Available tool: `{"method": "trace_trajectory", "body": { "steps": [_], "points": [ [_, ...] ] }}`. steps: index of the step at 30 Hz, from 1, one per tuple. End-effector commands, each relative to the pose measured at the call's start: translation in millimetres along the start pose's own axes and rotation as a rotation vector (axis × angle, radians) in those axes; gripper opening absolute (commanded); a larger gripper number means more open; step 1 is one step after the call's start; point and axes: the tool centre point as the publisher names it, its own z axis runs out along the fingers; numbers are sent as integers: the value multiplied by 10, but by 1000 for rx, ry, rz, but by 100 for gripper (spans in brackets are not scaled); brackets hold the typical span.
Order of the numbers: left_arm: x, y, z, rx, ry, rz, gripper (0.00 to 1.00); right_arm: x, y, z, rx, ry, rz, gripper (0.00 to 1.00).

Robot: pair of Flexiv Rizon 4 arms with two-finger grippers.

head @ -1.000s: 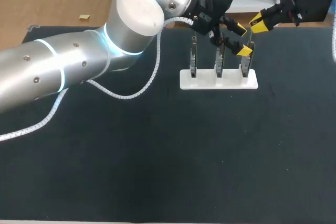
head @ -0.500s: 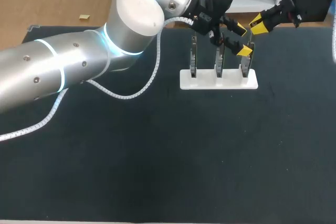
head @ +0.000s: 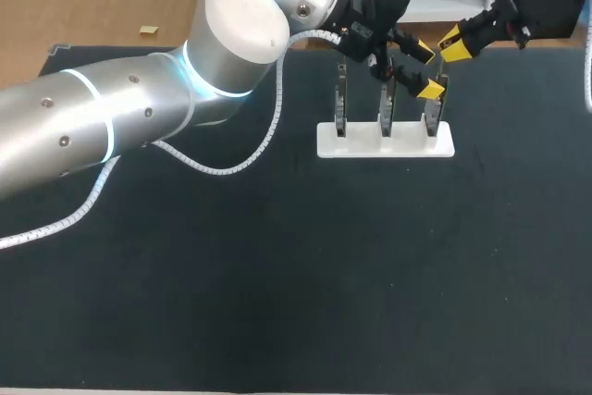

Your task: Pick up the optical module with the left hand, and insert it into the network port with the right hand.

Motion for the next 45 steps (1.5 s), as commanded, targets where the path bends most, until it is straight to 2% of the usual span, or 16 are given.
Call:
{"method": "trace_trajectory", "body": {
  "steps": [1,18,19,21,27,35,45],
  "points": [
    [-15,24,6,4,6,-2,100,8,-6,8,-1,1,3,0],
    [-15,24,6,4,6,-2,100,39,-17,30,-2,-1,16,0],
    [-15,24,6,4,6,-2,100,40,-19,29,-1,1,17,19],
    [-15,24,6,4,6,-2,100,42,-22,28,1,4,19,100],
    [-15,24,6,4,6,-2,100,26,-33,7,4,-10,24,100],
    [-15,24,6,4,6,-2,100,-76,-79,-154,-4,-112,60,100],
    [-15,24,6,4,6,-2,100,-192,-77,-328,15,-123,22,100]
  ]
}}
